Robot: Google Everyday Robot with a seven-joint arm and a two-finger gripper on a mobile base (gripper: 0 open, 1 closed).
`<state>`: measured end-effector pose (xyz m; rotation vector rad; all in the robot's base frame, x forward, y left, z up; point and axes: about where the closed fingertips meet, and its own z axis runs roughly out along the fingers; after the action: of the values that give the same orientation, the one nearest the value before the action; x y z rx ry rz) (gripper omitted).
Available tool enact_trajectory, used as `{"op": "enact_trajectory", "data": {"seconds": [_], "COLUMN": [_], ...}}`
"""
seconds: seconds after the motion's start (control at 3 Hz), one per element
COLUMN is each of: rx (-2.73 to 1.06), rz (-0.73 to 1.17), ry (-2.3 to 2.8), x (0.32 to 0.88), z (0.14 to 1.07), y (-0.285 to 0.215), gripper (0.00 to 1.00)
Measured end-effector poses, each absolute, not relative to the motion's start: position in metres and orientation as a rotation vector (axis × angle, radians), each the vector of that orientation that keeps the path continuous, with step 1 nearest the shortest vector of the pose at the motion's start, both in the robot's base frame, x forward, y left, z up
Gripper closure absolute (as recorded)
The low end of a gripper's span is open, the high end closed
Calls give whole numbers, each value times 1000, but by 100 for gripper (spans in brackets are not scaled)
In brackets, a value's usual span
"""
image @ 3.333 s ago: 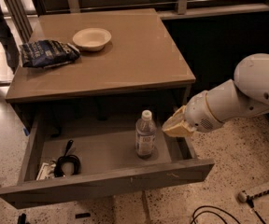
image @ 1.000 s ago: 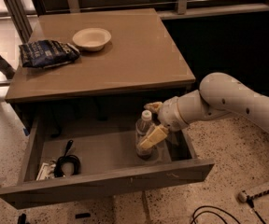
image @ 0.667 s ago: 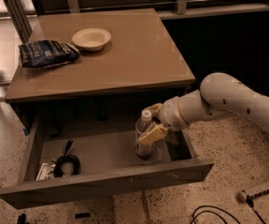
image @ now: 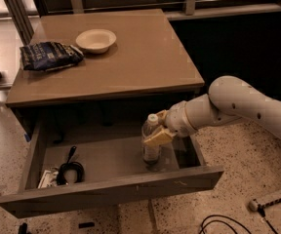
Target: Pick blue plastic bottle from top drawer and place on counter
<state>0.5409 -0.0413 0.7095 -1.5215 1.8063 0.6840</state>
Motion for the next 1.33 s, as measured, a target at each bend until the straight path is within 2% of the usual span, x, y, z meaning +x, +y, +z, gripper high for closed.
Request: {"op": "enact_trajectory", "data": {"seconds": [0.33, 0.67, 1.33], "rx": [-1521, -1514, -1483], "rz": [682, 661, 563], "ry": [1806, 1804, 1768], "x": [541, 544, 568], "z": [714, 761, 925], "y": [-40, -30, -12], "gripper": [100, 100, 100]}}
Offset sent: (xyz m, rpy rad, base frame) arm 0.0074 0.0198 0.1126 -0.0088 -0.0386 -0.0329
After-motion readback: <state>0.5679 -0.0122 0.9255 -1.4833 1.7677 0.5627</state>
